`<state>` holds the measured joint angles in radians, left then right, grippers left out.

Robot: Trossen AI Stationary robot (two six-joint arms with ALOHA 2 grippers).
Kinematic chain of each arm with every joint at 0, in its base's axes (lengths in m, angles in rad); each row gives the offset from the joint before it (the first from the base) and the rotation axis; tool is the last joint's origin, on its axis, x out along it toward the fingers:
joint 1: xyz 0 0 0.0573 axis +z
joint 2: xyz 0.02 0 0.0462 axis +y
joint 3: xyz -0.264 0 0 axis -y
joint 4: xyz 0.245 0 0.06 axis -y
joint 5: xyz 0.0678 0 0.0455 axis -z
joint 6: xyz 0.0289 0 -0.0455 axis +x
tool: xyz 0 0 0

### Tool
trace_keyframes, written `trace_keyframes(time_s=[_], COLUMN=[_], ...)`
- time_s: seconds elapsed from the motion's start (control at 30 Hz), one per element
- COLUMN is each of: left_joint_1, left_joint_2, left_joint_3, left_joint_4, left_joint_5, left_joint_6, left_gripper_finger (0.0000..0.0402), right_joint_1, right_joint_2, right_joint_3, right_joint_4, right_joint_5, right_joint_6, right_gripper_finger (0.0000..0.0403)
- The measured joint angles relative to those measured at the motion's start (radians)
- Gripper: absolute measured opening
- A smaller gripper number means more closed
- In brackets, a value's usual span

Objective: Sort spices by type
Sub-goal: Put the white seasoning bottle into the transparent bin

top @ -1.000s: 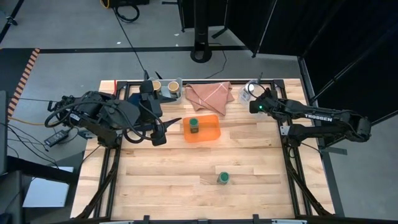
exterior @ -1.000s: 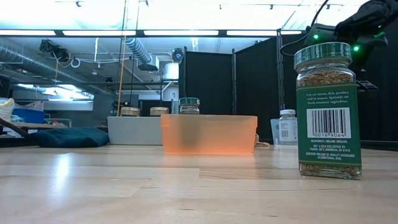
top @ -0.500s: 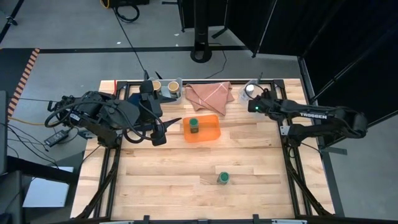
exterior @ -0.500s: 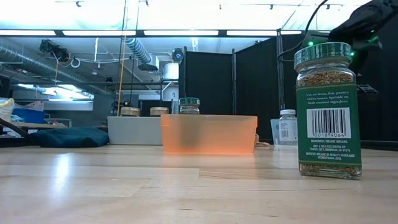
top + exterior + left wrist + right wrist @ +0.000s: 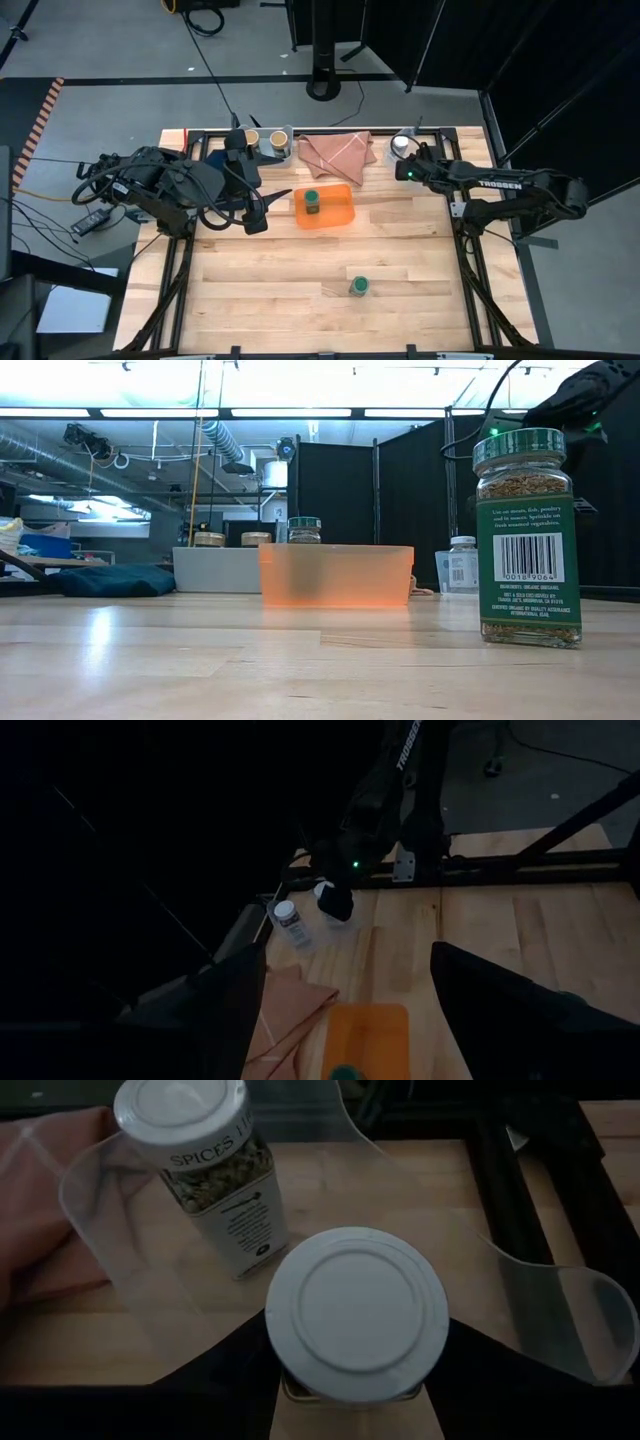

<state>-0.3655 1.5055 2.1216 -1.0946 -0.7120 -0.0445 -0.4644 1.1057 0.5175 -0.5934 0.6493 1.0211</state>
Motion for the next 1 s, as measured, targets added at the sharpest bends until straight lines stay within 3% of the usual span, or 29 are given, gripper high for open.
trace_keyframes(time_s=[0.2,1.0], left_joint_1=[0.0,0.0], left_joint_2=[0.0,0.0], left_joint_3=[0.0,0.0], left_joint_4=[0.0,-0.001], left_joint_5=[0.0,0.0], left_joint_6=[-0.01,-0.013], left_gripper_finger=[0.0289,0.029], right_joint_1=[0.001,-0.001], right_joint_2=[0.002,-0.094], right_joint_3=[-0.003,-0.006], right_joint_4=[-0.003,0.014], right_joint_5=[-0.074,-0.073], right_joint_6=[-0.019,-0.116], right_gripper_finger=[0.0241,0.0268])
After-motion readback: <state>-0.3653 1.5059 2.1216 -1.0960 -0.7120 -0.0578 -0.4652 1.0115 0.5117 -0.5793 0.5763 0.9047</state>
